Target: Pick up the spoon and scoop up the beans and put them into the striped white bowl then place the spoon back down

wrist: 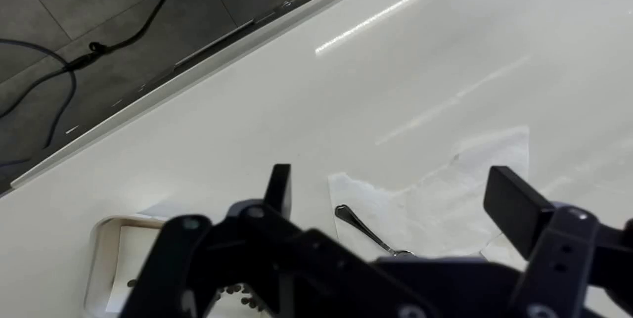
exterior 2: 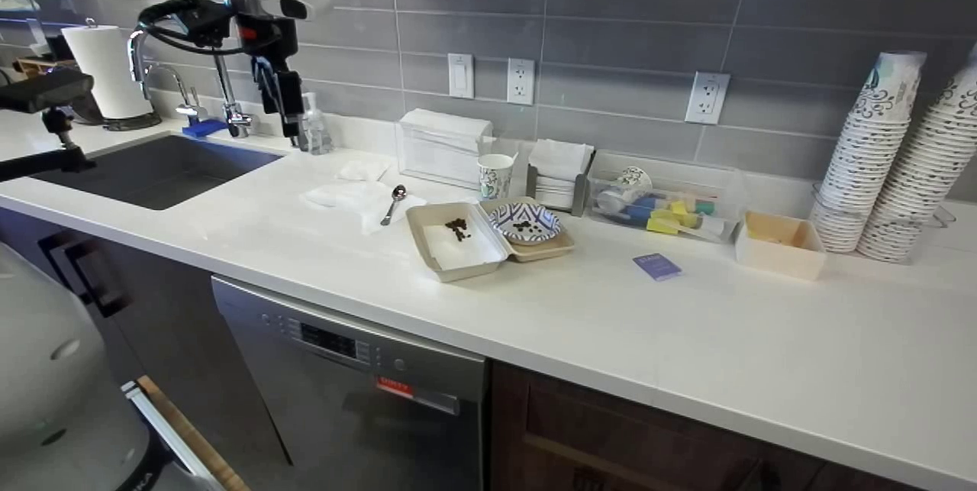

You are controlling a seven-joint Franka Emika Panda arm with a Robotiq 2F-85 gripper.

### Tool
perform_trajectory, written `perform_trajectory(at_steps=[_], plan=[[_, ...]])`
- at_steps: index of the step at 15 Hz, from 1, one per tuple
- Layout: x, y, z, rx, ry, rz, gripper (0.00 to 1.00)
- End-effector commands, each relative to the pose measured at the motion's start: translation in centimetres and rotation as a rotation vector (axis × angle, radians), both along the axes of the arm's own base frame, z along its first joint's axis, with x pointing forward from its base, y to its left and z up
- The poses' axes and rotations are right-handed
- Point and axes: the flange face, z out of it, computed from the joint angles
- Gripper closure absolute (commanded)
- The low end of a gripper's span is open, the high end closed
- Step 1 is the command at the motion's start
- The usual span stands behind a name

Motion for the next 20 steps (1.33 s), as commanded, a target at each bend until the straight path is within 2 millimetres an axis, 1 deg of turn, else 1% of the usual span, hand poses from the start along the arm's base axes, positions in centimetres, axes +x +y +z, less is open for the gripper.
perform_trajectory(at_steps=[1,2,4,6,9,10,12,13,16,18,20], plan=[[0.0,0.0,0.1,0.000,0.001,0.000,0.00],[0.4,0.5,-0.1,-0.004,-0.029,0.024,0.00],[1.2,2.2,-1.1,-0.015,-0.052,0.138,0.00],[2.7,3.6,-2.1,-0.038,-0.113,0.241,0.00],[5.6,5.0,-4.0,-0.065,-0.220,0.392,0.00],[6.6,5.3,-4.7,-0.037,-0.242,0.427,0.00],[8.7,5.3,-6.5,-0.021,-0.299,0.492,0.00],[9.9,4.9,-7.8,-0.021,-0.313,0.524,0.00],[12.7,4.2,-10.4,-0.026,-0.369,0.612,0.00],[14.2,4.1,-12.1,-0.042,-0.397,0.674,0.00],[15.2,4.7,-13.7,-0.043,-0.410,0.732,0.00]])
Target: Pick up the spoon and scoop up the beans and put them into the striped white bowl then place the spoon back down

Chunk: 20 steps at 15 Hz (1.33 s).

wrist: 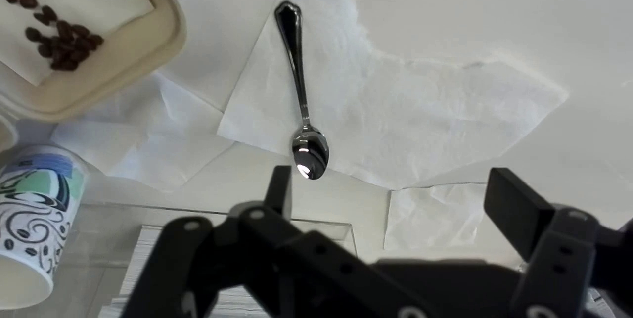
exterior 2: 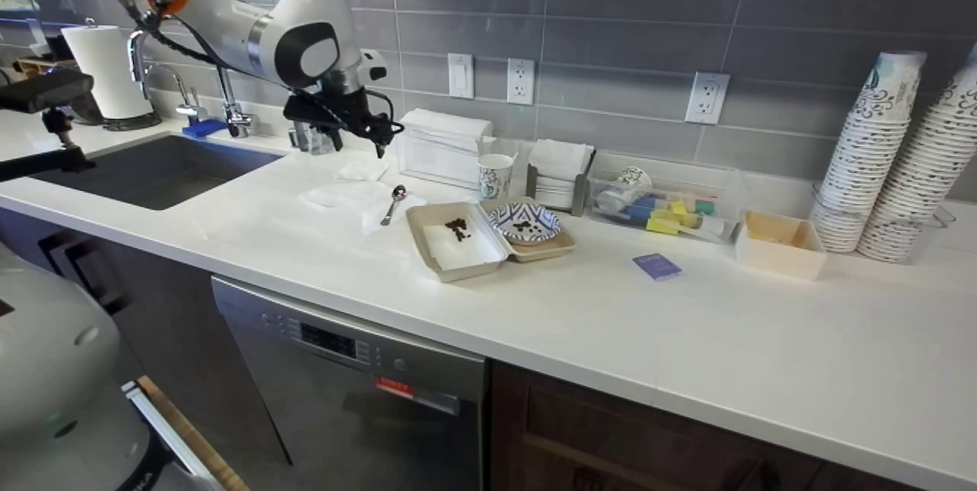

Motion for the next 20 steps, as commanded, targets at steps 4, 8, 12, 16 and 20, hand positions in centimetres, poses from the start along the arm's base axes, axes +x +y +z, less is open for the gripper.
perform_trajectory(at_steps=[4,8,12,16,20], plan=[[3.2,2.5,-4.7,-0.010,-0.036,0.147,0.00],[4.2,2.5,-6.9,-0.003,-0.076,0.138,0.00],[4.1,1.9,-7.4,-0.011,-0.093,0.116,0.00],[4.6,0.9,-8.4,-0.013,-0.100,0.104,0.00],[4.9,1.0,-10.6,-0.006,-0.097,0.096,0.00]])
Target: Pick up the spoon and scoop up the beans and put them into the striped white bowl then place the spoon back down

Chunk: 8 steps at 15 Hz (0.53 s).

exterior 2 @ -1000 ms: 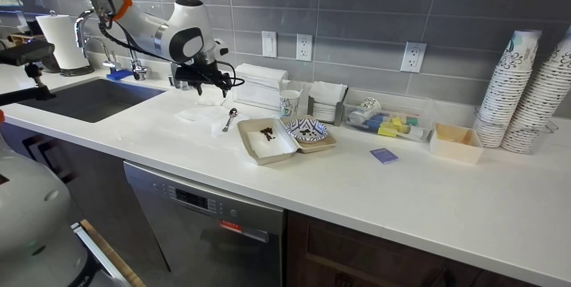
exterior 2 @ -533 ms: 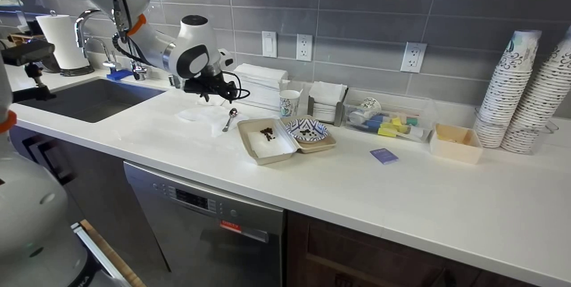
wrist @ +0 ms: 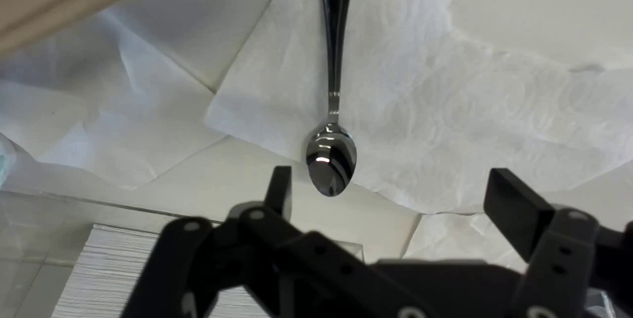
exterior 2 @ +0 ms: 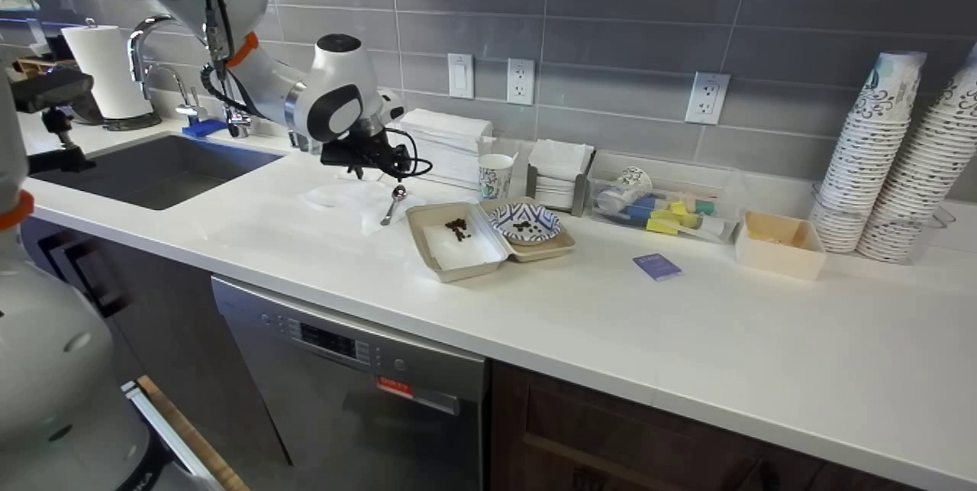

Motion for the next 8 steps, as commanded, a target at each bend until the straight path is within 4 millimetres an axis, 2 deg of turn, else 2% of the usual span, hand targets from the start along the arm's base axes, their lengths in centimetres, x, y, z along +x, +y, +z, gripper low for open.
perform_trajectory(at_steps=[1,8], plan=[[0.4,-0.1,-2.6,0.007,-0.008,-0.013,0.00],[1.3,0.2,-5.4,0.074,-0.061,-0.069,0.00]])
